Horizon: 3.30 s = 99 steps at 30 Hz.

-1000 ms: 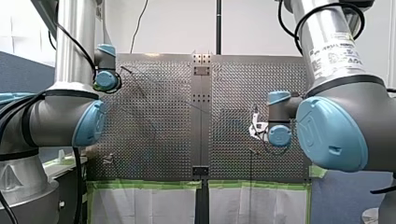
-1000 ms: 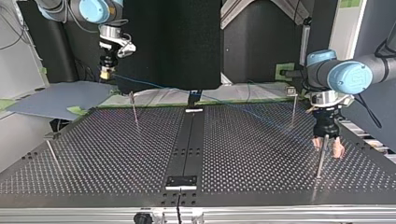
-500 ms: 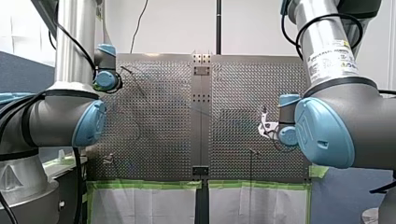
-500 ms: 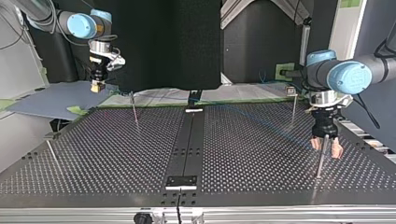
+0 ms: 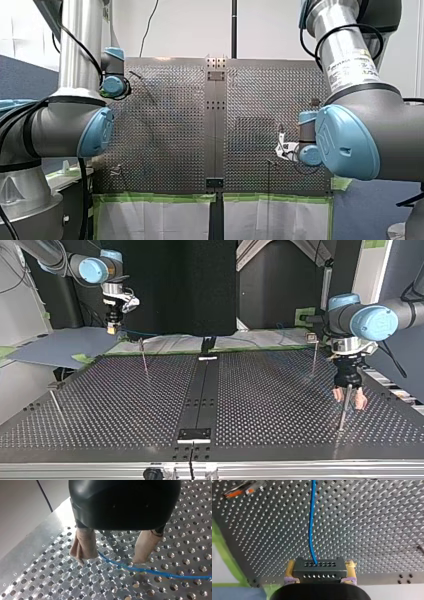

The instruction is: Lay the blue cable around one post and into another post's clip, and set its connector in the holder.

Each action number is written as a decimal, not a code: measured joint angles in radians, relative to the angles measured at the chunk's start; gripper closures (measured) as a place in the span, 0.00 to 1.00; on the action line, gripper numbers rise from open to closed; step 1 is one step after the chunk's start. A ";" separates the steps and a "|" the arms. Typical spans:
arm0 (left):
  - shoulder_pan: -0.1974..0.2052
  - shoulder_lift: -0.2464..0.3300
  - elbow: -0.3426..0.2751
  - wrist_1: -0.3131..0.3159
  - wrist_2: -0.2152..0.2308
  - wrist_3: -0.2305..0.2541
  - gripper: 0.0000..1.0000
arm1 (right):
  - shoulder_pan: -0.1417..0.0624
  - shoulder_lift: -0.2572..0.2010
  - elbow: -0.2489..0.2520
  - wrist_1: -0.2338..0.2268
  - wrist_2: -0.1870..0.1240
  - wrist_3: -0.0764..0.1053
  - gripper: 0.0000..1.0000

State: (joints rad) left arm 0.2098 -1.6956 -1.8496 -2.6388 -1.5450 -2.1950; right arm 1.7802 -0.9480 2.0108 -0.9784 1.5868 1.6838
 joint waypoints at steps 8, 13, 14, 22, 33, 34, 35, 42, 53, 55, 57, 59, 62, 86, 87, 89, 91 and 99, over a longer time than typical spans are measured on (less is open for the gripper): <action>0.000 0.000 0.000 0.000 0.000 0.000 0.00 | -0.033 0.008 0.005 -0.019 0.033 0.036 1.00; 0.000 0.000 0.000 0.000 0.000 0.000 0.00 | -0.047 0.011 0.006 -0.037 0.029 0.040 1.00; 0.000 0.000 0.000 0.000 0.001 0.000 0.00 | -0.048 0.011 0.006 -0.039 0.029 0.040 1.00; 0.000 0.000 0.000 0.000 0.001 0.000 0.00 | -0.069 0.068 0.005 -0.100 0.001 0.071 1.00; 0.002 0.000 0.000 0.000 0.001 0.000 0.00 | -0.078 0.130 -0.016 -0.176 -0.028 0.083 1.00; 0.002 0.000 0.000 0.000 0.001 0.000 0.00 | -0.078 0.131 -0.019 -0.177 -0.033 0.082 1.00; 0.002 0.000 0.000 0.000 0.001 0.000 0.00 | -0.078 0.132 -0.020 -0.178 -0.037 0.081 1.00; 0.002 0.000 0.000 0.000 0.001 0.000 0.00 | -0.078 0.141 -0.025 -0.181 -0.053 0.075 1.00; 0.002 0.000 0.000 0.000 0.001 -0.005 0.00 | -0.079 0.181 -0.027 -0.201 -0.068 0.075 1.00; 0.002 0.000 0.000 0.000 0.001 -0.007 0.00 | -0.078 0.192 -0.030 -0.211 -0.077 0.077 1.00; 0.001 0.000 0.000 0.000 0.001 -0.007 0.00 | -0.078 0.206 -0.034 -0.216 -0.085 0.075 1.00; 0.001 0.000 0.000 -0.001 0.001 -0.007 0.00 | -0.076 0.223 -0.040 -0.217 -0.098 0.068 1.00; 0.000 0.000 0.000 -0.001 0.001 -0.008 0.00 | -0.073 0.240 -0.053 -0.214 -0.120 0.050 1.00; 0.010 0.000 0.000 0.001 0.010 -0.022 0.00 | -0.179 0.276 -0.136 -0.068 -0.143 -0.010 1.00; 0.010 0.000 0.000 0.001 0.009 -0.022 0.00 | -0.185 0.277 -0.136 -0.069 -0.149 -0.012 1.00; 0.010 0.000 0.000 0.001 0.008 -0.024 0.00 | -0.191 0.278 -0.136 -0.074 -0.162 -0.019 1.00; 0.011 0.000 0.000 0.001 0.008 -0.028 0.00 | -0.192 0.278 -0.136 -0.082 -0.178 -0.031 1.00; 0.016 0.000 0.000 -0.001 0.005 -0.048 0.00 | -0.172 0.279 -0.137 -0.074 -0.247 -0.097 1.00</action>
State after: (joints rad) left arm 0.2258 -1.6957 -1.8496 -2.6395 -1.5399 -2.2427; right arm 1.6078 -0.6692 1.8741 -1.0527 1.3395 1.5872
